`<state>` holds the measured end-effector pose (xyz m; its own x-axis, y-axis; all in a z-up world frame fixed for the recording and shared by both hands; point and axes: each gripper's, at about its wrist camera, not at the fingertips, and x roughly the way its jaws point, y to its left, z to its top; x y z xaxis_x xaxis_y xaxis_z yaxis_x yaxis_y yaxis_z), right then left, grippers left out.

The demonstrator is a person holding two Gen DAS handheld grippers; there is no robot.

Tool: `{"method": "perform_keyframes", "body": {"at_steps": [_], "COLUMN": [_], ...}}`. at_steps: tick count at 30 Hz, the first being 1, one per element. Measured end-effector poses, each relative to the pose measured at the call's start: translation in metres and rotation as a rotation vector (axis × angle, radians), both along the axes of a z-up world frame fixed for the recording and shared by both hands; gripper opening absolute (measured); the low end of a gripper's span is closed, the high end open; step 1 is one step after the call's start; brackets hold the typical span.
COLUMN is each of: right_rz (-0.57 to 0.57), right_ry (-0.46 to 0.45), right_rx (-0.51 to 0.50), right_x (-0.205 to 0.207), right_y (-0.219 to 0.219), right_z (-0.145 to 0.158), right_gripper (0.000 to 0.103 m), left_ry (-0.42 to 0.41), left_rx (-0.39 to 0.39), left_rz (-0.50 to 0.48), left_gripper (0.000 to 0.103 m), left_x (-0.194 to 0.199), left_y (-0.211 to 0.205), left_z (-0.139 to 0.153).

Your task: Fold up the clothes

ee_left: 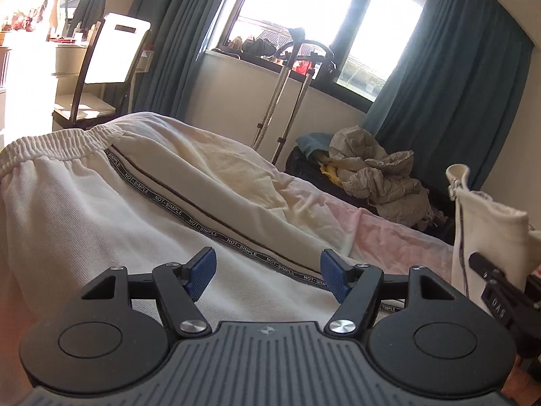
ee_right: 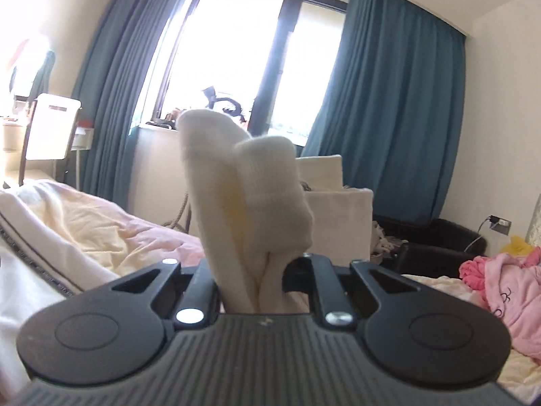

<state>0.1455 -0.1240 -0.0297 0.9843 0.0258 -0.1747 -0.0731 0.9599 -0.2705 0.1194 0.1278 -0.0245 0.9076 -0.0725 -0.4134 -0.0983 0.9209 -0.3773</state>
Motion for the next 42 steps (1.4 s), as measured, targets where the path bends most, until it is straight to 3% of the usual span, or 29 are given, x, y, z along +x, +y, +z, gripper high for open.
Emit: {"method": "perform_keyframes", "body": {"at_steps": [2, 5, 12, 15, 17, 20, 22, 26, 30, 35, 38, 42], "right_rz": [0.057, 0.081, 0.138, 0.166, 0.166, 0.179, 0.217, 0.291, 0.258, 0.088, -0.040, -0.122], "right_ry": [0.046, 0.064, 0.106, 0.194, 0.199, 0.203, 0.223, 0.275, 0.289, 0.267, 0.250, 0.323], "right_rx": [-0.046, -0.062, -0.100, -0.074, -0.100, -0.045, 0.000, 0.004, 0.156, 0.275, 0.304, 0.308], "right_x": [-0.005, -0.011, -0.024, -0.020, -0.025, -0.027, -0.028, -0.041, -0.069, -0.081, -0.071, -0.055], "right_y": [0.024, 0.037, 0.068, 0.068, 0.073, 0.071, 0.067, 0.056, 0.016, -0.041, -0.067, -0.082], "right_z": [-0.020, -0.029, -0.051, -0.066, -0.078, -0.074, -0.064, -0.048, -0.033, -0.030, -0.031, -0.050], "right_gripper": [0.015, 0.015, 0.015, 0.015, 0.016, 0.029, 0.049, 0.055, 0.061, 0.062, 0.062, 0.062], "left_ry": [-0.023, -0.017, -0.070, -0.097, -0.102, -0.105, -0.108, -0.103, -0.108, -0.066, -0.017, 0.052], "left_rx": [-0.076, -0.123, -0.100, -0.072, -0.042, -0.019, -0.009, 0.015, 0.056, 0.126, 0.201, 0.297], "left_rz": [0.027, 0.030, 0.005, -0.018, -0.035, -0.072, -0.103, -0.173, -0.227, -0.258, -0.264, -0.257], "left_gripper": [0.072, 0.072, 0.072, 0.072, 0.072, 0.072, 0.072, 0.072, 0.072, 0.072, 0.072, 0.072], "left_x": [-0.003, -0.003, -0.009, -0.010, -0.010, -0.010, -0.010, -0.010, -0.011, -0.008, -0.006, -0.003], "left_y": [0.014, 0.023, 0.016, 0.009, 0.003, -0.006, -0.012, -0.025, -0.038, -0.054, -0.067, -0.080], "left_z": [0.002, 0.000, 0.006, 0.009, 0.008, 0.006, 0.004, -0.002, -0.007, -0.021, -0.033, -0.049]}}
